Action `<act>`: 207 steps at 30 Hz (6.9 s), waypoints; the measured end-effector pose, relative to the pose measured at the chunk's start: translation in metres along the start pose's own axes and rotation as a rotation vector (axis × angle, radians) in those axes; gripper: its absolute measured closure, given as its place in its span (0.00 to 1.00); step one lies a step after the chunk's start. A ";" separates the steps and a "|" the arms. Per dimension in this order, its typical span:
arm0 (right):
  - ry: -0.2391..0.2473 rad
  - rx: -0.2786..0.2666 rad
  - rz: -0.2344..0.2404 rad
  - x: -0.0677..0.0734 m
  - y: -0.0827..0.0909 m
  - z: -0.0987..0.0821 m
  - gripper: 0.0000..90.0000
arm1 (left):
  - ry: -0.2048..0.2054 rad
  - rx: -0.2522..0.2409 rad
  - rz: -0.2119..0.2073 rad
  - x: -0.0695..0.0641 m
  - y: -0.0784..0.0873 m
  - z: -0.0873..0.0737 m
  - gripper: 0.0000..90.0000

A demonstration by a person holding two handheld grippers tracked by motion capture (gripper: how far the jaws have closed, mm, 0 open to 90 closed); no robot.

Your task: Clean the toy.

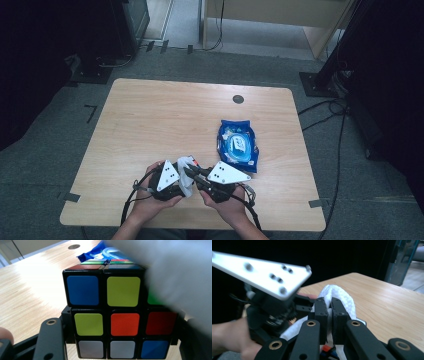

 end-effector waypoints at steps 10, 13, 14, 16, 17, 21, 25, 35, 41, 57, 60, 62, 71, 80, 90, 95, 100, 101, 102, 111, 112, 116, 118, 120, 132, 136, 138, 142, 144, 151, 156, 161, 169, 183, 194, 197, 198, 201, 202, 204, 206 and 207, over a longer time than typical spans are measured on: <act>-0.039 0.053 -0.087 -0.019 -0.003 -0.015 0.96 | -0.010 -0.028 -0.008 0.000 0.003 0.001 0.38; -0.037 0.074 -0.134 -0.029 -0.002 -0.023 0.96 | 0.001 -0.030 -0.002 0.002 0.004 0.002 0.38; -0.014 0.092 -0.162 -0.032 -0.002 -0.028 0.96 | 0.013 -0.038 -0.003 0.004 0.005 0.003 0.38; 0.005 0.150 -0.201 -0.039 -0.004 -0.041 0.96 | 0.043 -0.057 -0.013 0.009 0.009 0.006 0.38; 0.003 0.174 -0.213 -0.043 -0.005 -0.049 0.96 | 0.051 -0.061 -0.008 0.012 0.010 0.007 0.38; -0.067 0.223 -0.249 -0.059 -0.004 -0.069 0.96 | 0.060 -0.044 0.025 0.024 0.010 0.001 0.38; -0.062 0.225 -0.256 -0.063 -0.002 -0.067 0.89 | 0.066 -0.045 0.024 0.025 0.009 0.001 0.38; -0.126 0.140 -0.222 -0.053 0.003 -0.039 0.55 | 0.064 -0.036 0.031 0.024 0.006 -0.001 0.38; -0.263 0.085 -0.079 -0.034 -0.002 -0.021 0.41 | 0.066 -0.040 0.031 0.022 0.005 -0.001 0.38; -0.413 0.143 0.002 -0.017 -0.021 -0.027 0.37 | 0.004 -0.053 0.033 0.003 0.000 0.002 0.38; -0.402 0.157 -0.020 -0.016 -0.020 -0.026 0.38 | 0.005 -0.046 0.022 0.003 0.000 0.002 0.38; -0.377 0.166 -0.035 -0.014 -0.020 -0.026 0.38 | 0.004 -0.039 0.024 0.002 -0.001 0.002 0.38; -0.170 0.185 -0.086 -0.006 -0.022 -0.020 0.37 | 0.034 -0.043 0.030 0.006 0.000 0.004 0.38; -0.292 0.034 -0.073 -0.042 -0.001 -0.037 0.39 | 0.212 -0.089 0.031 0.047 0.018 0.013 0.38; -0.130 0.088 -0.054 -0.010 -0.041 -0.064 0.31 | 0.292 -0.098 0.004 0.054 0.027 0.023 0.38; -0.116 0.079 -0.049 -0.003 -0.045 -0.063 0.30 | 0.279 -0.085 -0.003 0.049 0.023 0.022 0.38; -0.083 0.093 -0.086 -0.009 -0.040 -0.065 0.36 | 0.253 -0.083 0.018 0.049 0.022 0.021 0.38; -0.086 0.095 -0.109 -0.013 -0.037 -0.065 0.38 | 0.242 -0.080 0.028 0.050 0.022 0.018 0.38; -0.118 0.084 -0.139 -0.021 -0.031 -0.063 0.42 | 0.241 -0.081 0.026 0.050 0.021 0.017 0.38; -0.229 -0.022 -0.158 -0.032 -0.008 -0.021 0.40 | 0.112 -0.021 0.042 0.024 0.001 0.005 0.38; -0.231 -0.008 -0.153 -0.027 -0.010 -0.017 0.35 | 0.105 -0.020 0.042 0.021 0.000 0.005 0.38; -0.255 0.056 -0.124 -0.017 -0.020 -0.017 0.28 | 0.056 -0.014 0.045 0.010 -0.005 0.004 0.38; -0.269 0.090 -0.120 -0.016 -0.024 -0.021 0.29 | 0.034 -0.015 0.048 0.005 -0.006 0.003 0.38; -0.284 0.112 -0.104 -0.015 -0.026 -0.024 0.32 | 0.025 -0.015 0.046 0.003 -0.006 0.003 0.38; -0.284 0.149 -0.128 -0.011 -0.025 -0.025 0.39 | 0.020 -0.037 0.029 -0.002 -0.007 0.003 0.38; -0.275 0.162 -0.134 -0.011 -0.024 -0.025 0.39 | 0.018 -0.039 0.041 -0.003 -0.007 0.003 0.36; -0.269 0.167 -0.131 -0.010 -0.024 -0.026 0.39 | 0.019 -0.046 0.040 -0.003 -0.006 0.005 0.35; -0.273 0.168 -0.134 -0.009 -0.025 -0.026 0.39 | 0.017 -0.053 0.040 -0.003 -0.005 0.005 0.36; -0.275 0.166 -0.135 -0.010 -0.025 -0.026 0.39 | 0.017 -0.057 0.041 -0.003 -0.005 0.006 0.36; -0.282 0.142 -0.120 -0.011 -0.026 -0.025 0.37 | 0.017 -0.060 0.036 0.001 -0.003 0.006 0.38; -0.299 0.059 -0.111 -0.021 -0.015 -0.017 0.28 | 0.071 -0.046 0.064 0.018 -0.002 0.004 0.38; -0.319 0.015 -0.180 -0.037 0.000 -0.028 0.32 | 0.168 -0.059 0.089 0.046 0.007 0.006 0.38; -0.290 0.126 -0.113 -0.016 -0.028 -0.063 0.30 | 0.244 -0.097 0.074 0.056 0.018 0.015 0.38; -0.236 0.085 -0.110 0.003 -0.051 -0.058 0.28 | 0.250 -0.086 -0.002 0.034 0.009 0.020 0.38; -0.171 0.039 -0.139 0.006 -0.049 -0.054 0.38 | 0.257 -0.079 -0.022 0.033 0.009 0.019 0.38; -0.154 0.049 -0.137 0.006 -0.049 -0.055 0.38 | 0.277 -0.066 -0.033 0.034 0.008 0.019 0.38; -0.146 0.052 -0.137 0.006 -0.049 -0.055 0.38 | 0.287 -0.058 -0.038 0.035 0.007 0.018 0.38; -0.092 0.073 -0.143 0.005 -0.049 -0.057 0.38 | 0.307 -0.042 -0.056 0.036 0.007 0.019 0.37; -0.062 0.081 -0.147 0.005 -0.048 -0.058 0.38 | 0.309 -0.040 -0.056 0.036 0.007 0.019 0.37; -0.009 0.090 -0.152 0.006 -0.048 -0.059 0.39 | 0.304 -0.036 -0.062 0.037 0.010 0.022 0.36; 0.044 0.096 -0.157 0.009 -0.048 -0.059 0.39 | 0.303 -0.028 -0.064 0.037 0.010 0.023 0.36; 0.059 0.098 -0.160 0.010 -0.048 -0.059 0.39 | 0.304 -0.020 -0.066 0.037 0.010 0.023 0.36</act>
Point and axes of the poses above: each handheld gripper's, and its own axes: y roughly backward along the jaws, z roughly out of its top, x roughly to its left, the point moved 5 cm from there along -y, roughly forward along the jaws, and after that the axes turned 13 degrees about y, right-handed, at the moved point
